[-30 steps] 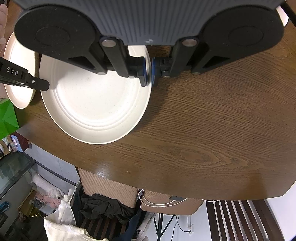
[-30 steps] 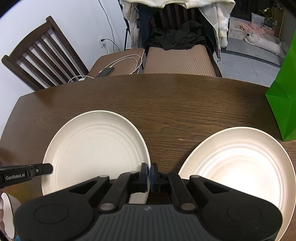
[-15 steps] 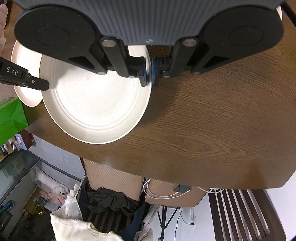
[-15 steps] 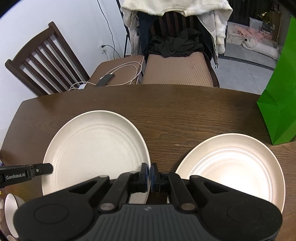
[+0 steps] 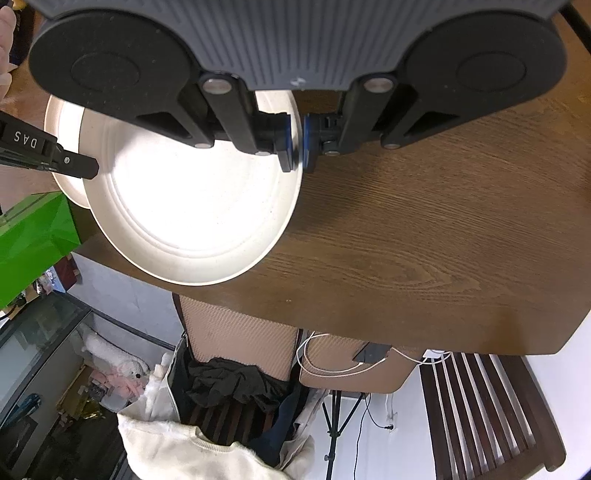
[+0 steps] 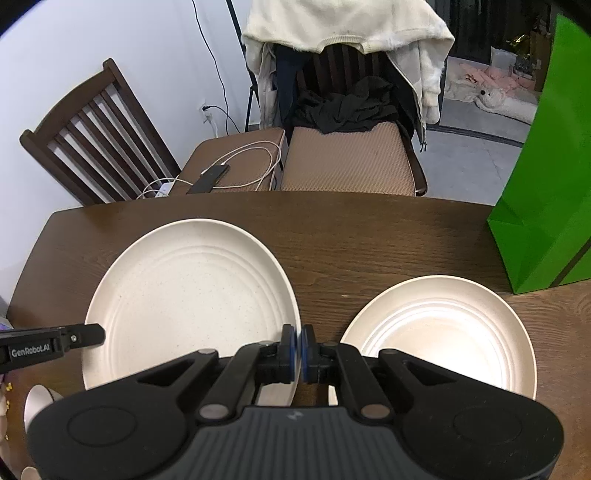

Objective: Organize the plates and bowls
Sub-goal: 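Lift both held cream plates off the table with both grippers, then carry both held plates back past the bowls toward the first cream plate, then lower both held plates onto the first cream plate and open both grippers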

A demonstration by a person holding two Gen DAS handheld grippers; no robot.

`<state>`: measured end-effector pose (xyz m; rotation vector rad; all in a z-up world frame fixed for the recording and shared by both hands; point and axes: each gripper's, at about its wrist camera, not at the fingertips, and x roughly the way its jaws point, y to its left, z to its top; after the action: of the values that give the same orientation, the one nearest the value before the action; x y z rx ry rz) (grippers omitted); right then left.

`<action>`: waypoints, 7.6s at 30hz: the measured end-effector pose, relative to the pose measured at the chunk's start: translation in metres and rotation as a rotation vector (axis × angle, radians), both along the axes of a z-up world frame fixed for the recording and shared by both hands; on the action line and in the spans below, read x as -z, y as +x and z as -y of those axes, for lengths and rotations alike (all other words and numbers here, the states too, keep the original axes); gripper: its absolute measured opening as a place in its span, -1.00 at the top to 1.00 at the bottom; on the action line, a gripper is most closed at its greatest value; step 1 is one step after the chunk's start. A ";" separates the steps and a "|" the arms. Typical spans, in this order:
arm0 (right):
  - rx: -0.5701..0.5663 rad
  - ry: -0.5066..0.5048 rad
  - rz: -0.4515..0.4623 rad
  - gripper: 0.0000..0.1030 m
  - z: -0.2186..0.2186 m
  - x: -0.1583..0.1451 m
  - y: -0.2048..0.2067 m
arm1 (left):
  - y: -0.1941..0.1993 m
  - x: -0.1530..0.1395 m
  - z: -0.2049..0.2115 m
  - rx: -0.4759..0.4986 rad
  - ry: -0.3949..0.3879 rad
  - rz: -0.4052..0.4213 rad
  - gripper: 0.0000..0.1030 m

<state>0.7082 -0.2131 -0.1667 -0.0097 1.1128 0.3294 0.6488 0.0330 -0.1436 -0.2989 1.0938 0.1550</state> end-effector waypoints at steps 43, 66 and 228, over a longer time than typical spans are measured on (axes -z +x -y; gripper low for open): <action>0.107 -0.009 0.070 0.92 0.003 -0.094 -0.162 | -0.133 -0.089 0.003 0.093 0.014 0.094 0.88; 0.142 -0.015 0.096 0.92 -0.004 -0.111 -0.255 | -0.226 -0.098 -0.003 0.116 0.009 0.111 0.88; -0.359 -0.186 -0.039 0.86 -0.217 0.056 -0.365 | -0.382 0.046 -0.150 -0.204 0.195 -0.047 0.86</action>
<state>0.3432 0.0041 -0.2228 -0.3723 1.1767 0.5472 0.2665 0.1833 -0.1897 -0.2319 1.0845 0.4497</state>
